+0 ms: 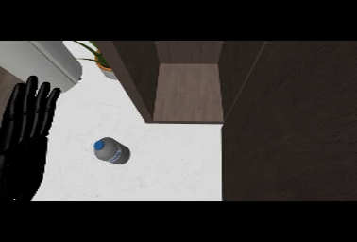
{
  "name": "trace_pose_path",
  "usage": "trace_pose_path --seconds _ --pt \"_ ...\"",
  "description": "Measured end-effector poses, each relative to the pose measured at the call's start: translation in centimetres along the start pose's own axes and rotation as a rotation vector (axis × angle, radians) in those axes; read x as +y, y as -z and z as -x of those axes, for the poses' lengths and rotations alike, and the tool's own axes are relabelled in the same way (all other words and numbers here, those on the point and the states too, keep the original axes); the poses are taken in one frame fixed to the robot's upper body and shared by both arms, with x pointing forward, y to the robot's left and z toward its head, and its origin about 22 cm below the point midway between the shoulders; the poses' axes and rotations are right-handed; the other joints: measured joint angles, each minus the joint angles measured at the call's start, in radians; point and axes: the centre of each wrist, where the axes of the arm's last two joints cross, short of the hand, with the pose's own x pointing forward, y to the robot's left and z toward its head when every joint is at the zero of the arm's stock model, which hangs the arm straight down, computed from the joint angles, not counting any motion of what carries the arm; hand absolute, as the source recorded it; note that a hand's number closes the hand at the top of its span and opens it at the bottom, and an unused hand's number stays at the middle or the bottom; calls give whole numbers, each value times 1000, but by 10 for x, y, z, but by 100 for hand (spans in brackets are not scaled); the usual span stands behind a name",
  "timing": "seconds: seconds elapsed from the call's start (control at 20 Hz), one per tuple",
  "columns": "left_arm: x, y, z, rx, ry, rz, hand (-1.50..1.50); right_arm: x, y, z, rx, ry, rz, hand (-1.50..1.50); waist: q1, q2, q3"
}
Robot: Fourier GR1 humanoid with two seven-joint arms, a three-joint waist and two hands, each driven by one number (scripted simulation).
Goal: Pick up the bottled water, place it into the cabinet and close the cabinet
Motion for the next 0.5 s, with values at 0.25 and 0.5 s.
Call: trace_pose_path --seconds 0.25,0.5 --pt "20 -10 -5 -27 -27 71 -150 -2 -20 -10 4 -15 -3 -150 -13 -1 -10" --pt "30 -27 -4 70 -204 138 -150 12 -34 -20 55 52 -115 -150 -11 -3 -14"
